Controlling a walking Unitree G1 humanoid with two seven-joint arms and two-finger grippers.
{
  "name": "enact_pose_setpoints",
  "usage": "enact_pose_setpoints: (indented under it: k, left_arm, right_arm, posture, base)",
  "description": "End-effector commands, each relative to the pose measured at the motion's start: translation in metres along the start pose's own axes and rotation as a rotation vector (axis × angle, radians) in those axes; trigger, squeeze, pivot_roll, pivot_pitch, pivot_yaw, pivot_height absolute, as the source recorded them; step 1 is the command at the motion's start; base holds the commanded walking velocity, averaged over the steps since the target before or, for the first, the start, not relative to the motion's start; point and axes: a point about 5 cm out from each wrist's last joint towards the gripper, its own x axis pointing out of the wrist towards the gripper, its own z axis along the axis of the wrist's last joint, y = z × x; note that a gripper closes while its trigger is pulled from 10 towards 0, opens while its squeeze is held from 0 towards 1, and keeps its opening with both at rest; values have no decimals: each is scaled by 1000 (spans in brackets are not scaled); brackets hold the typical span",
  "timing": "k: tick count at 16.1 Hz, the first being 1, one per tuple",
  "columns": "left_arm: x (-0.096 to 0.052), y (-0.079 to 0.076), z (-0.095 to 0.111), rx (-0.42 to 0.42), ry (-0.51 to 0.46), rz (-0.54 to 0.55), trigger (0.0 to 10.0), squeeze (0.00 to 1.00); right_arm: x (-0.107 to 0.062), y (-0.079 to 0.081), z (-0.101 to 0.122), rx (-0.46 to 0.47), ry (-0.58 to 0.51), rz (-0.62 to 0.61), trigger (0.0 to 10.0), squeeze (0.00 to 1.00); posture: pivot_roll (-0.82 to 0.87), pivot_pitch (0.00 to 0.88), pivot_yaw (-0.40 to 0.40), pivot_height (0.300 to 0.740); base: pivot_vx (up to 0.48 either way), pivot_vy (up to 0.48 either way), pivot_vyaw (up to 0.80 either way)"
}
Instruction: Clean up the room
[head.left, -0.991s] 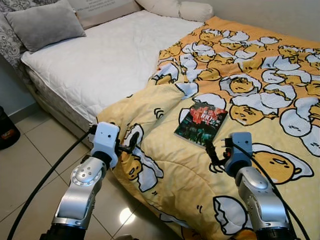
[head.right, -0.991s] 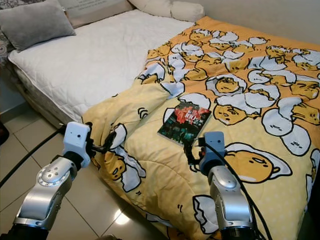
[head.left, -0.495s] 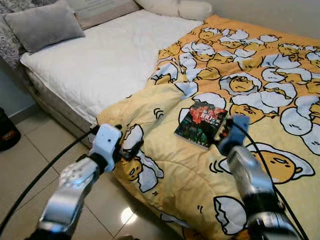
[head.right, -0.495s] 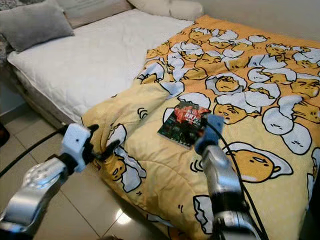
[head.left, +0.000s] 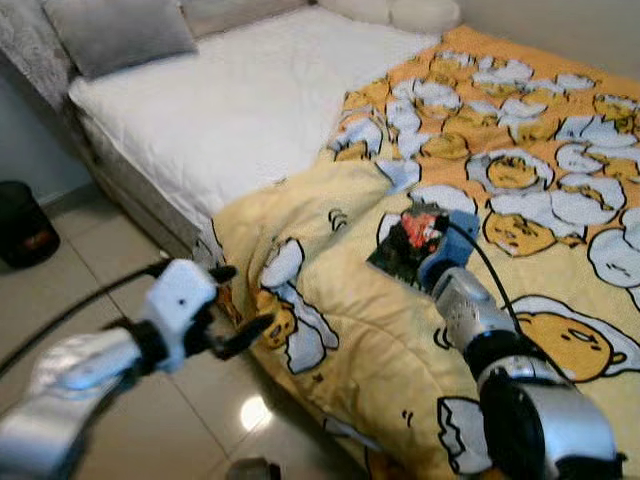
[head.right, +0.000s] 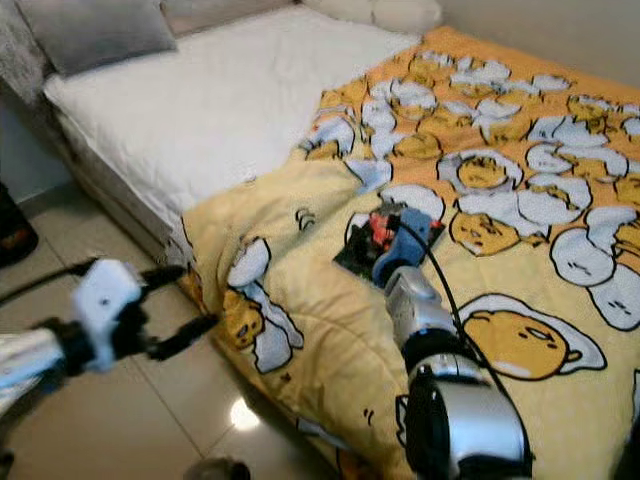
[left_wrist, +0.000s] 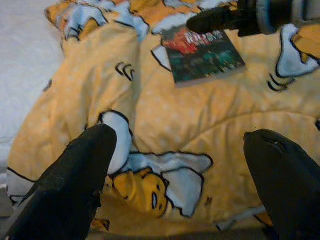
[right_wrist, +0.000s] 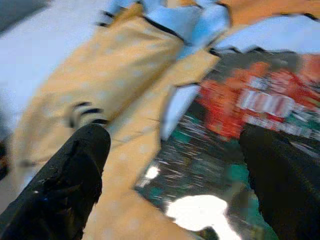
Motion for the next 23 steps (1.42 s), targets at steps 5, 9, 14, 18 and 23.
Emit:
enact_pose_setpoints:
  k: [5,9,14,18,23]
  left_arm:
    - [-6,-2,7,-16,4,-69,10000,0]
    - [-2,-5,9,-28,2,-105,10000,0]
    - [-3,-13,8,-36,15,-146,10000,0]
    - [-5,-16,8,-45,15,-140,10000,0]
    - [-10,-20,7,-54,28,-139,10000,0]
  right_arm:
    - [-3,-24,1,8,-3,-143,10000,0]
    - [-5,-29,-9,85,61,-130,10000,0]
    - [-4,-23,-14,267,98,-74,10000,0]
    - [-5,-13,-27,421,148,-29,10000,0]
    - [-14,-14,-59,379,300,-120,10000,0]
  posture:
    - [250,170,-1,740]
    - [243,181,1,740]
    - [251,189,-4,740]
    - [260,197,-19,740]
    - [277,211,-29,740]
  base:
    - [0,0,0]
    - [0,0,0]
    - [0,0,0]
    - [0,0,0]
    - [0,0,0]
